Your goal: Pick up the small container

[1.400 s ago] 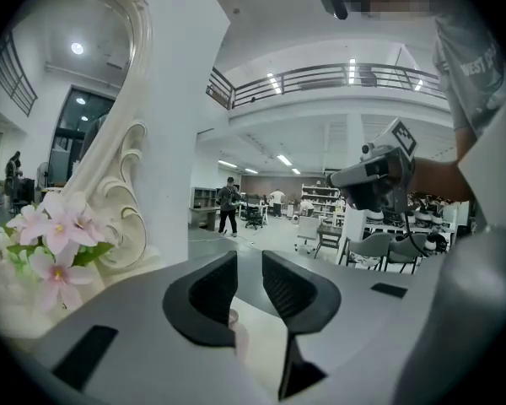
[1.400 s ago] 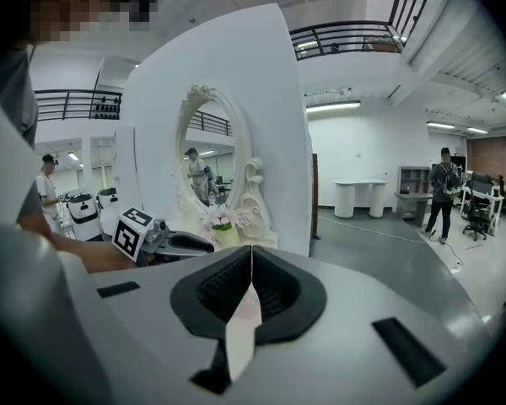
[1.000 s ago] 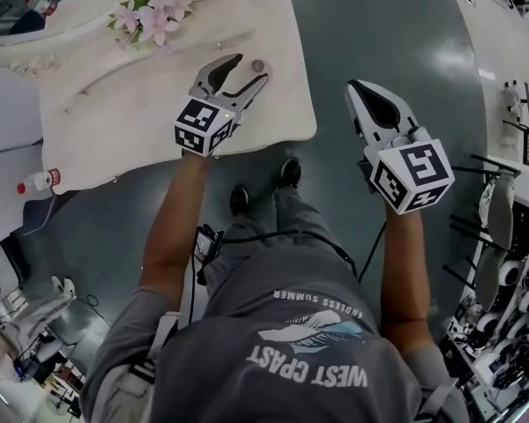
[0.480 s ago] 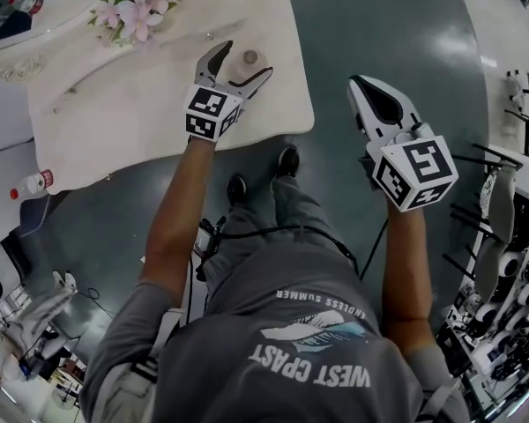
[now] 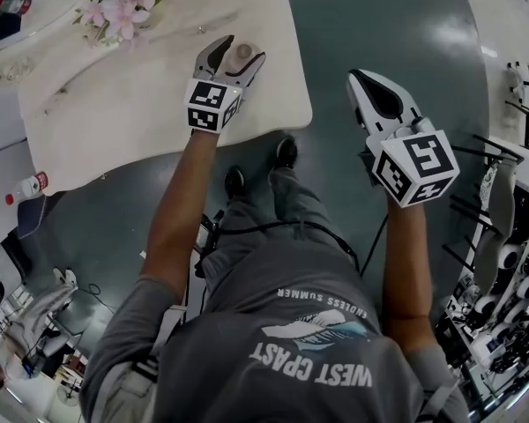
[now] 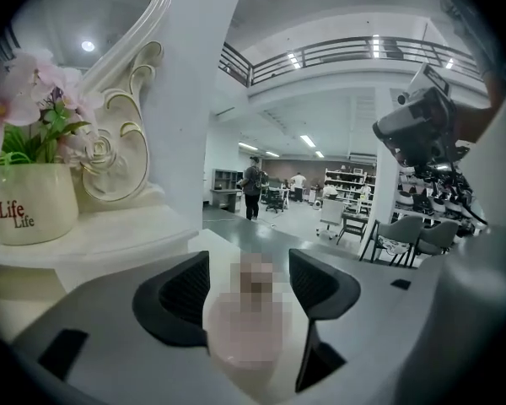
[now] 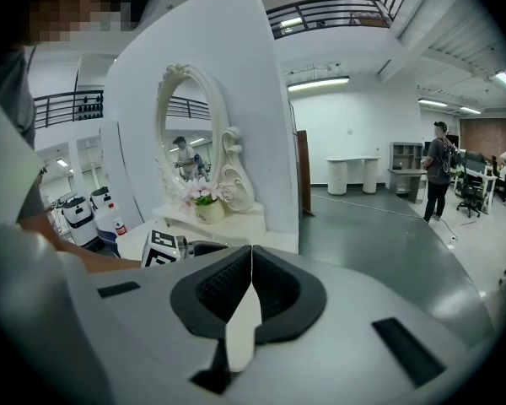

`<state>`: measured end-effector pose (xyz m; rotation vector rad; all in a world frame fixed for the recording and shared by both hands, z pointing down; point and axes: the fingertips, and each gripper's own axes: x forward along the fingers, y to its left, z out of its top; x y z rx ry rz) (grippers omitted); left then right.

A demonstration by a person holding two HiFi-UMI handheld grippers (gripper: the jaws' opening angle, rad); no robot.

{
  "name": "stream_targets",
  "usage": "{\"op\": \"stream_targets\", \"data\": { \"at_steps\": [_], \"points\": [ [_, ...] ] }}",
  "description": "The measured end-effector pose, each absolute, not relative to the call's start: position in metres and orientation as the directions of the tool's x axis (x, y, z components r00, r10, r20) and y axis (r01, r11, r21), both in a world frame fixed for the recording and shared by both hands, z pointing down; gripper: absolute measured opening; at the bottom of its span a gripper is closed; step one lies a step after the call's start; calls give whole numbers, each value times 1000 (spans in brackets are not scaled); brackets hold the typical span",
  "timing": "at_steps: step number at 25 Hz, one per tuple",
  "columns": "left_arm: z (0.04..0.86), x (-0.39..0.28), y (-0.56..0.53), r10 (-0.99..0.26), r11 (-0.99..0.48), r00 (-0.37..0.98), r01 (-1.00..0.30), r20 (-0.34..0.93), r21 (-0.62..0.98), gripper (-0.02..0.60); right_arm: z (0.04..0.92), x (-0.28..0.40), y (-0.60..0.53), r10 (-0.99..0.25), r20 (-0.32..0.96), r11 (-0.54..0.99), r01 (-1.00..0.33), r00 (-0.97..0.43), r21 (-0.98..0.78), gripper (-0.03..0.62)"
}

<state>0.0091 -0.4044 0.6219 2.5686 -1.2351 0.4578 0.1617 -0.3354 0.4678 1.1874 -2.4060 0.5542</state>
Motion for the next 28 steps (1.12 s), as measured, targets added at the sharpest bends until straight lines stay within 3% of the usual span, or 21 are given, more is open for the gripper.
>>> {"op": "stream_targets", "data": {
  "at_steps": [16, 28],
  "points": [
    [629, 20, -408, -722, -614, 574, -789, 386, 23, 150, 471, 167, -336, -654, 516, 548, -817, -553, -180, 26],
    [627, 18, -400, -719, -621, 550, -783, 425, -37, 144, 460, 164, -329, -669, 503, 543, -822, -547, -172, 26]
  ]
}}
